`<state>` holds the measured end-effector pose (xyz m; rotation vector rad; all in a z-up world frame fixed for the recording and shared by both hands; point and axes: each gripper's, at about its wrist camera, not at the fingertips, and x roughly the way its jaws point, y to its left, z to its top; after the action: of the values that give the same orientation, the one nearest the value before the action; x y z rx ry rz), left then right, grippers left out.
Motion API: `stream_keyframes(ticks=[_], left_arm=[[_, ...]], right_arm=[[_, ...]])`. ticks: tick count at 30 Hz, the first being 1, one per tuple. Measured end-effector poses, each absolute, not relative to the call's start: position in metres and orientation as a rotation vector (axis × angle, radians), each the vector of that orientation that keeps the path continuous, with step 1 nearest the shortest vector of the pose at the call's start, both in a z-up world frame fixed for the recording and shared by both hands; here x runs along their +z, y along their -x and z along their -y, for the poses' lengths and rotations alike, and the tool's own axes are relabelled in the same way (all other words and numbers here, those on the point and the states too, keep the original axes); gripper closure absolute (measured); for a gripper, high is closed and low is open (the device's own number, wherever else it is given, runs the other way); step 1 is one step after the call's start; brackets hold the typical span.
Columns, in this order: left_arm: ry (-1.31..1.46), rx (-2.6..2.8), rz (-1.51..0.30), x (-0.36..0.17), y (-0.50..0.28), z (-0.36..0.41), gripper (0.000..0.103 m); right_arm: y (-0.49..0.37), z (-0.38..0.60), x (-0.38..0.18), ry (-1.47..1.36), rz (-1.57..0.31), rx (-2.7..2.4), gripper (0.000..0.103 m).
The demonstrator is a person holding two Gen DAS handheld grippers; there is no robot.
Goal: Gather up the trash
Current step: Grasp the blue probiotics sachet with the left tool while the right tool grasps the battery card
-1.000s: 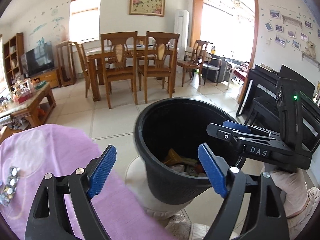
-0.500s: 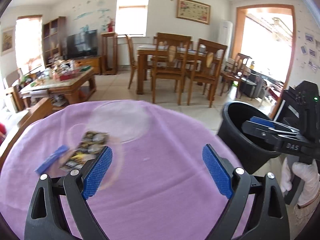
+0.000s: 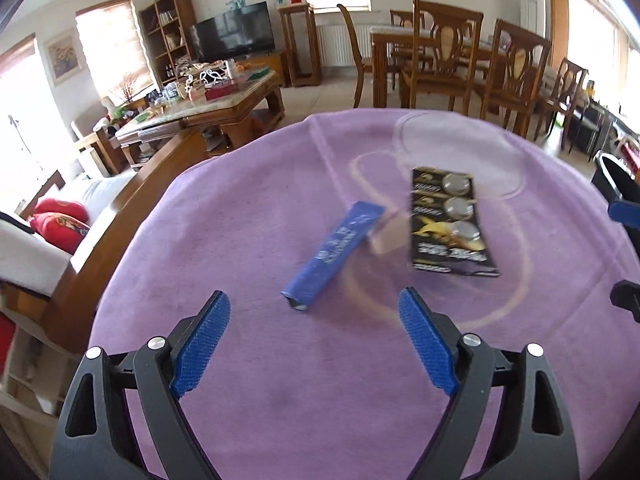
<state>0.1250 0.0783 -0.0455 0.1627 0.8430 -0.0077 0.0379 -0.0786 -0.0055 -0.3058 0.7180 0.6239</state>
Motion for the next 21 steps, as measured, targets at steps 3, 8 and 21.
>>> stream_keyframes(ticks=[3, 8, 21], left_arm=[[-0.184, -0.028, -0.882, -0.052, -0.139, -0.078, 0.028], [-0.203, -0.059, -0.876, -0.051, -0.143, -0.082, 0.034], [-0.266, -0.178, -0.850, -0.050, -0.144, -0.067, 0.080]], right_arm=[[-0.044, 0.046, -0.010, 0.381, -0.708, 0.650, 0.024], [-0.057, 0.001, -0.019, 0.489, -0.697, 0.688, 0.026], [-0.092, -0.041, -0.048, 0.614, -0.718, 0.671, 0.079]])
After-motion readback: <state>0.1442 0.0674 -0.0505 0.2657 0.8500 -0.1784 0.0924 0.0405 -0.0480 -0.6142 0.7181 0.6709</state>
